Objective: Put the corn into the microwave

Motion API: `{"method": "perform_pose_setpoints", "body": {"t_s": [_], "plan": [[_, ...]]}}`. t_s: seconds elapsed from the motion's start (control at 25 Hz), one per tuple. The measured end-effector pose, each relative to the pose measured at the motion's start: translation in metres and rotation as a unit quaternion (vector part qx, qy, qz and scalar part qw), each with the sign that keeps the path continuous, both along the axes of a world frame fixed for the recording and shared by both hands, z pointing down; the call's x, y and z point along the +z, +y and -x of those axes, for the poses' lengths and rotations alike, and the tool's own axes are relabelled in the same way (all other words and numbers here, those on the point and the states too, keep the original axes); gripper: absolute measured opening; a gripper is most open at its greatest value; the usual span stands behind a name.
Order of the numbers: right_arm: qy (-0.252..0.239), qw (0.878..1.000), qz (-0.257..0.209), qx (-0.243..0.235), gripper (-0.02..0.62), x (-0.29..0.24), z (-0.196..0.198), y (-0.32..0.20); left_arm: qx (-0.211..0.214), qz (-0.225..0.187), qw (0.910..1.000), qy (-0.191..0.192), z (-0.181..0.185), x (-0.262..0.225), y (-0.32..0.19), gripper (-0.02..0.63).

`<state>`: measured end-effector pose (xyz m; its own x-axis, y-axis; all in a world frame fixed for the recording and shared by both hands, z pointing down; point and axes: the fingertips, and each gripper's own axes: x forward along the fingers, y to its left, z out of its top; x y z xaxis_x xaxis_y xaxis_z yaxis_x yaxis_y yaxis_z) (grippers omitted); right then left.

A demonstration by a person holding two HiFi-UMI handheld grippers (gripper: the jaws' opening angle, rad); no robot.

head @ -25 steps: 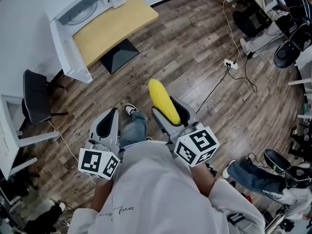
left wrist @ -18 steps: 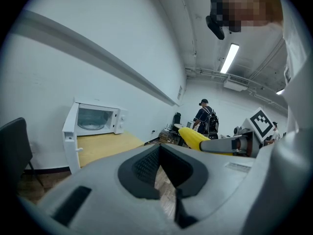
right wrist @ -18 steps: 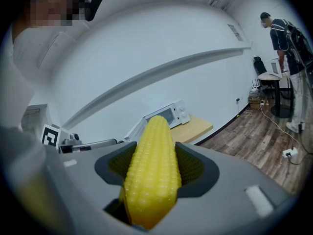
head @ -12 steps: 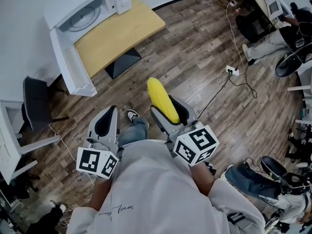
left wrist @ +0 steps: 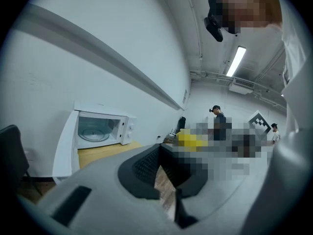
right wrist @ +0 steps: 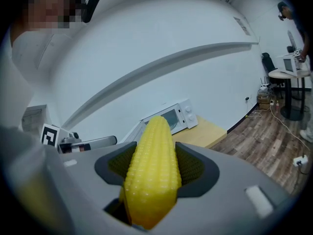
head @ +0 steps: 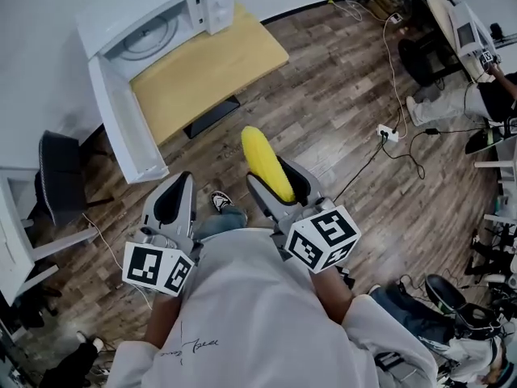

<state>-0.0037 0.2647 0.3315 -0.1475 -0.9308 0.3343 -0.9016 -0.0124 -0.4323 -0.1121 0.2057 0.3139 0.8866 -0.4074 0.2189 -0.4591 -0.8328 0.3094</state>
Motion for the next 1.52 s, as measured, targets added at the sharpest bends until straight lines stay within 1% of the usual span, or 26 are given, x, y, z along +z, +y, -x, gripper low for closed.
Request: {"method": "perform_pose_setpoints", "body": {"t_s": [0.2, 0.52, 0.72, 0.92, 1.52], "plan": [[0.003, 1.0, -0.001, -0.021, 0.261, -0.004, 0.006, -0.035, -0.019, -0.006, 0.9996, 0.02, 0.007, -0.011, -0.03, -0.008], [0.01, 0.999, -0.006, -0.052, 0.261, -0.015, 0.018, -0.071, -0.049, -0.018, 0.9983, 0.026, 0.024, -0.024, -0.057, -0.008], [0.025, 0.997, -0.007, -0.069, 0.261, -0.019, 0.023, -0.092, -0.063, -0.012, 0.9973, 0.036, 0.027, -0.027, -0.069, -0.006], [0.03, 0.996, -0.016, -0.084, 0.261, -0.022, 0.018, -0.119, -0.069, -0.015, 0.9968, 0.038, 0.02, -0.032, -0.084, -0.008], [0.023, 0.992, -0.017, -0.126, 0.261, -0.017, -0.019, -0.221, -0.107, -0.017, 0.9938, 0.023, -0.014, -0.033, -0.17, -0.008]]}}
